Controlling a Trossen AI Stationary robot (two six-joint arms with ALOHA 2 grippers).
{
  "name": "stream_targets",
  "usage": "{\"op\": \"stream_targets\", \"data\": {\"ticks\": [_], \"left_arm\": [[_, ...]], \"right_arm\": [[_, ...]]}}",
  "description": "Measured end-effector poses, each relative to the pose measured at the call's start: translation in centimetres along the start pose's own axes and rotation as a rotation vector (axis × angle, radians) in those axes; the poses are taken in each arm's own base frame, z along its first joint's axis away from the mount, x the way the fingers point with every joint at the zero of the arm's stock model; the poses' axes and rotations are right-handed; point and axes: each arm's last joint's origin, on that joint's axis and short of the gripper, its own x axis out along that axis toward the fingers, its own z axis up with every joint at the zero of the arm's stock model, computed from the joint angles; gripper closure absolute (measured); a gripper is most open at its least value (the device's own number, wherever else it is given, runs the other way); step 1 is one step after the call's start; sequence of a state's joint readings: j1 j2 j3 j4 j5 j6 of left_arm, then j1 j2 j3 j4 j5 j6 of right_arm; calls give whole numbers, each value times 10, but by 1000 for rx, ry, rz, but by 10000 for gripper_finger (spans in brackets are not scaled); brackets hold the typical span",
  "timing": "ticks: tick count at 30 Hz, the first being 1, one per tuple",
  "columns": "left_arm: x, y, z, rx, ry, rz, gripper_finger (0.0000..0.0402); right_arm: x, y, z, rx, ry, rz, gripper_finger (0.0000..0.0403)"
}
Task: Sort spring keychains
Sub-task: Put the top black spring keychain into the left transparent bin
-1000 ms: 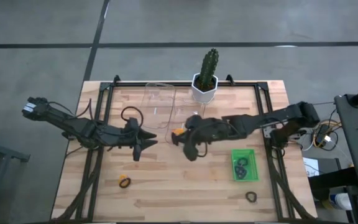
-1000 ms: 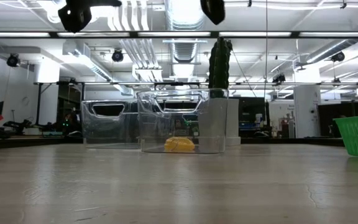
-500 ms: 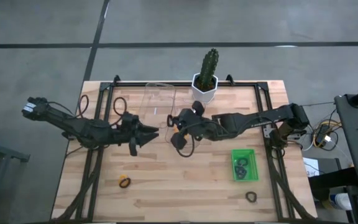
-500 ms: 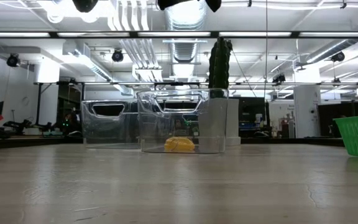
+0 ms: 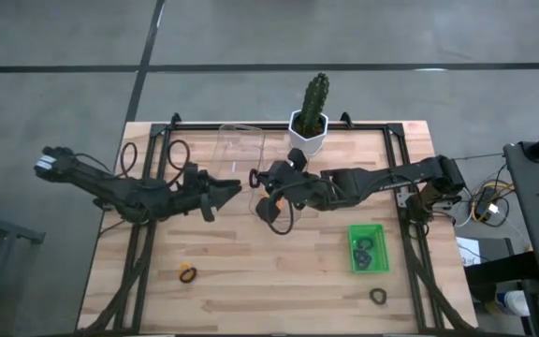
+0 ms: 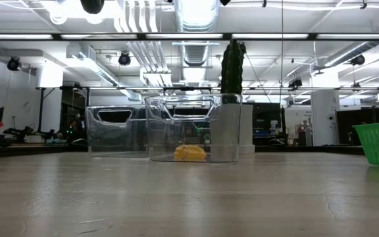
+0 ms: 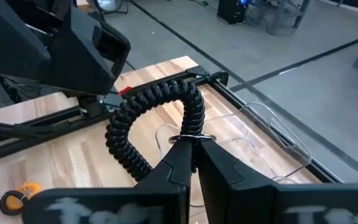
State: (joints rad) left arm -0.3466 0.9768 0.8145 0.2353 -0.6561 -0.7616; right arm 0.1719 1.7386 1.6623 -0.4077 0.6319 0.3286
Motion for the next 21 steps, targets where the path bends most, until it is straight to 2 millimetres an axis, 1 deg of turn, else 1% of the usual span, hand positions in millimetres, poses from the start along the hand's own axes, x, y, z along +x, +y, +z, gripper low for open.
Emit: {"op": "stream_targets", "data": {"ticks": [11, 21], "left_arm": [[18, -16, 2, 44, -6, 13, 259], [23, -15, -1, 80, -13, 75, 259]], "right_arm": [[0, 0, -1, -1, 7, -2, 390], [0, 0, -1, -2, 7, -2, 390]]}}
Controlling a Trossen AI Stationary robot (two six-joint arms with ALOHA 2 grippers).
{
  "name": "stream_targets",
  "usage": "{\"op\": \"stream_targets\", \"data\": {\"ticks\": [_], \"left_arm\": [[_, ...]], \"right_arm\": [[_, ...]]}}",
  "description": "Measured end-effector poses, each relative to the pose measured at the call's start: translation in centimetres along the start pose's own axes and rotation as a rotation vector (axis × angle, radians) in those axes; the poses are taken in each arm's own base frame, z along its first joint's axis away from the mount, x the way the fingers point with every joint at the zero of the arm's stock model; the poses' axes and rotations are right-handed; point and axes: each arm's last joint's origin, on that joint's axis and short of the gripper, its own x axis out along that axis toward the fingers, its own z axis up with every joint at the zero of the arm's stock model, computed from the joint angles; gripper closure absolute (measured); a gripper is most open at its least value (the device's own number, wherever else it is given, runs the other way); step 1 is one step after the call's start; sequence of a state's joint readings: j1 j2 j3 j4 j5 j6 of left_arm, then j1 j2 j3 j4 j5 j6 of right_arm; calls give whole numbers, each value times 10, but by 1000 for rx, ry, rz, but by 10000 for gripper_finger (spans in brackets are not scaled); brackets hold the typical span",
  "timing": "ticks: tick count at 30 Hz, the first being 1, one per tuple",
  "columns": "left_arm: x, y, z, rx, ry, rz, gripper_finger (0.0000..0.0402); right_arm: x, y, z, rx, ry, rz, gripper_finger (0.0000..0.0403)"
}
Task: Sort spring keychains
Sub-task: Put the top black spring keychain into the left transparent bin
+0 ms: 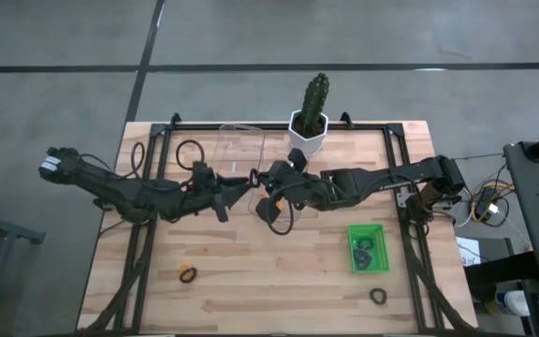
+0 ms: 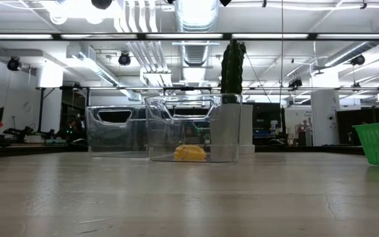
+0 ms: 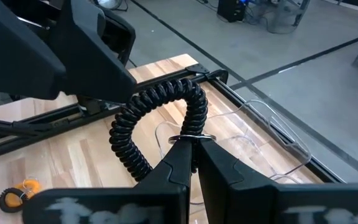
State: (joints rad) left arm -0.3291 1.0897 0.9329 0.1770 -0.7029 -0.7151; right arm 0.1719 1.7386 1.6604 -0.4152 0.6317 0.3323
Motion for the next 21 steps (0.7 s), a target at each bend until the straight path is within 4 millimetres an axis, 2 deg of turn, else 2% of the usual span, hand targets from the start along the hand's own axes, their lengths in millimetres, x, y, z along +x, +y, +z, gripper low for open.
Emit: {"op": "stream_targets", "data": {"ticks": [21], "left_arm": [[6, 10, 2, 15, -11, 74, 259]], "right_arm": [[0, 0, 0, 0, 1, 1, 390]]}}
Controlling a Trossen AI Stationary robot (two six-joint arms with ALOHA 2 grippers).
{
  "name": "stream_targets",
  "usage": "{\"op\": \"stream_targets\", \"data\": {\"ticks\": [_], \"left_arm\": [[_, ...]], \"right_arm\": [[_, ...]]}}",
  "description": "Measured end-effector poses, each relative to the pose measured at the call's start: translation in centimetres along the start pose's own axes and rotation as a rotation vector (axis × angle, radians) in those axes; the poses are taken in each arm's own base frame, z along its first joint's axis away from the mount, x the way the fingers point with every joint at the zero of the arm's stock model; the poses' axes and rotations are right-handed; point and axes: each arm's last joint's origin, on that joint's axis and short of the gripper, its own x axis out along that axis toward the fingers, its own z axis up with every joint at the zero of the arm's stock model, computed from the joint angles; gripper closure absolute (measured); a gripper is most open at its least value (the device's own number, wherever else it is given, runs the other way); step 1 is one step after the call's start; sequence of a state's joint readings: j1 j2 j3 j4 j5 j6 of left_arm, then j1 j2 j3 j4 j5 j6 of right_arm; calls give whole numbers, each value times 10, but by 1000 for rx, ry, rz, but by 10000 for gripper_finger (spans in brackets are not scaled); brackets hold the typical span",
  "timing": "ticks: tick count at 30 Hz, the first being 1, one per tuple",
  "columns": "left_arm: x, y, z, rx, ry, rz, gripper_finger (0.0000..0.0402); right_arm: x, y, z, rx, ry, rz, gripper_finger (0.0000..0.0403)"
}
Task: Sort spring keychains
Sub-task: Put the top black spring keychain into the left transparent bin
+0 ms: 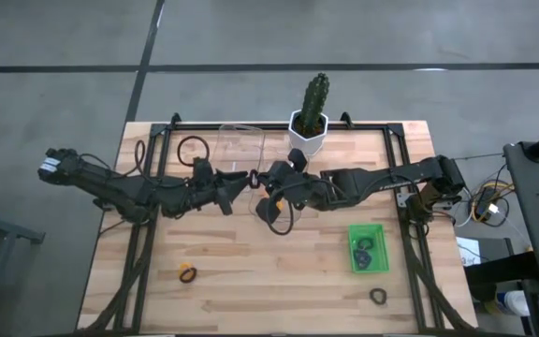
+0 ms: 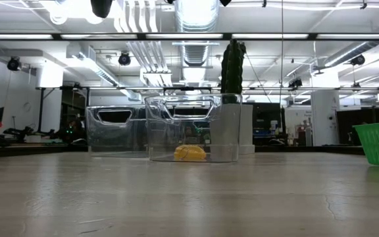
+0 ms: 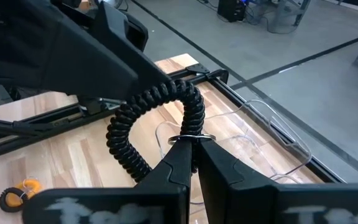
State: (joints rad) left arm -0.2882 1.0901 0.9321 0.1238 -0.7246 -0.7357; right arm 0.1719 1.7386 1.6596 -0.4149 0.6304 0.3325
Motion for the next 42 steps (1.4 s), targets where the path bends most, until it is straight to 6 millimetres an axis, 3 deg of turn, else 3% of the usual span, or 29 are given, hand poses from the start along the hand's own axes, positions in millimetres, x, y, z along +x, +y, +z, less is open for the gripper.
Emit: {"op": "stream_targets", "data": {"ticks": [22, 26, 34, 42], "left_arm": [[13, 8, -6, -64, -2, 58, 261], [14, 10, -6, -56, 0, 72, 285], [15, 11, -5, -30, 0, 78, 383], [15, 11, -5, -29, 0, 78, 386]], "right_arm": [[0, 0, 0, 1, -1, 0, 390], [0, 0, 0, 5, -1, 0, 390], [0, 0, 0, 7, -1, 0, 390], [0, 0, 0, 5, 0, 3, 390]]}}
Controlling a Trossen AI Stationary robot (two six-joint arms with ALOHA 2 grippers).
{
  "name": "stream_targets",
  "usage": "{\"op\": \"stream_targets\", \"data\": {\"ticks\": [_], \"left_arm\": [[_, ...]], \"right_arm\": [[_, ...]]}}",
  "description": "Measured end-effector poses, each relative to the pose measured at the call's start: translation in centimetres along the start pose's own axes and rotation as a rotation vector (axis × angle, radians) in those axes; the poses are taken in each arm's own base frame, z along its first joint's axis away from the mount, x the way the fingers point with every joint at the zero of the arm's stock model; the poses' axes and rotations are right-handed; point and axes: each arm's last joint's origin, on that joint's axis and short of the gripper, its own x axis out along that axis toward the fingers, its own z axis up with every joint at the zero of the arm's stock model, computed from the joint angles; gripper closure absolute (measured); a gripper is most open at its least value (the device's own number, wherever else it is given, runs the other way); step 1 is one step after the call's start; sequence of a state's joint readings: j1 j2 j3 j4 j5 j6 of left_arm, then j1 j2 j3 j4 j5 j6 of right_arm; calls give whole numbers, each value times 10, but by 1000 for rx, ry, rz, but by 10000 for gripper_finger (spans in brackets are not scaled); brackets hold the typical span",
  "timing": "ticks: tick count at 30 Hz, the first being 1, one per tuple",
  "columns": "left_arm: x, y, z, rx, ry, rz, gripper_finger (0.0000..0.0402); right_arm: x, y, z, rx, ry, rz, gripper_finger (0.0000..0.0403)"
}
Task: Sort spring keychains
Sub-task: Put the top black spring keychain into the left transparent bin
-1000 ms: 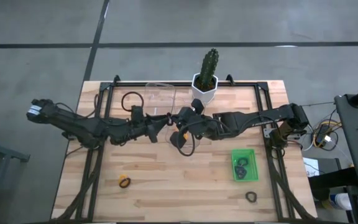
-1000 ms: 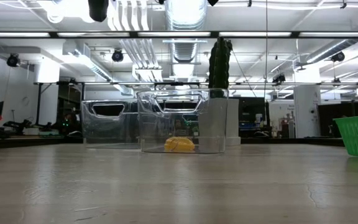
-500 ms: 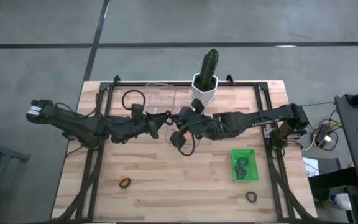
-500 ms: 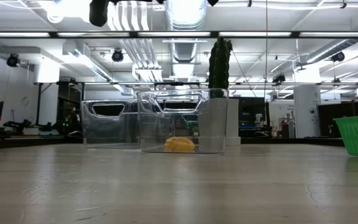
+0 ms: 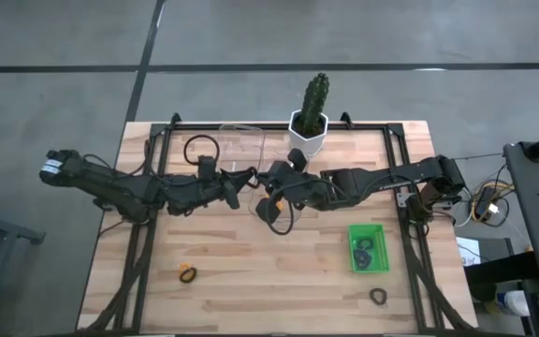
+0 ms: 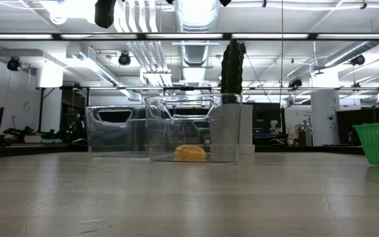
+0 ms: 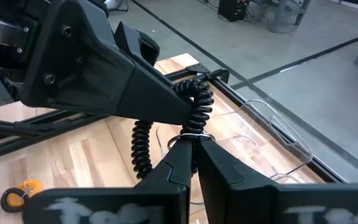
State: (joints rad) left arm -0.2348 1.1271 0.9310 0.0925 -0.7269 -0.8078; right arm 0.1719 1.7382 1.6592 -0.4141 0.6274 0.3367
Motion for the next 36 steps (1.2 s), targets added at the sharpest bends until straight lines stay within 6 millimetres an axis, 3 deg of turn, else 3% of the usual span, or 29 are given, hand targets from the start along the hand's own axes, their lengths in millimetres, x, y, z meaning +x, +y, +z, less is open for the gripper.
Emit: {"op": "stream_targets", "data": {"ticks": [17, 28, 36], "left_arm": [[-1, 2, 0, 34, 10, 10, 388], [-11, 13, 9, 115, -24, 131, 389], [2, 49, 15, 264, 5, 390, 390]], "right_arm": [[0, 2, 0, -51, 22, 69, 385], [-1, -1, -8, -105, 97, 64, 280], [-8, 3, -21, -181, 196, 54, 244]]}}
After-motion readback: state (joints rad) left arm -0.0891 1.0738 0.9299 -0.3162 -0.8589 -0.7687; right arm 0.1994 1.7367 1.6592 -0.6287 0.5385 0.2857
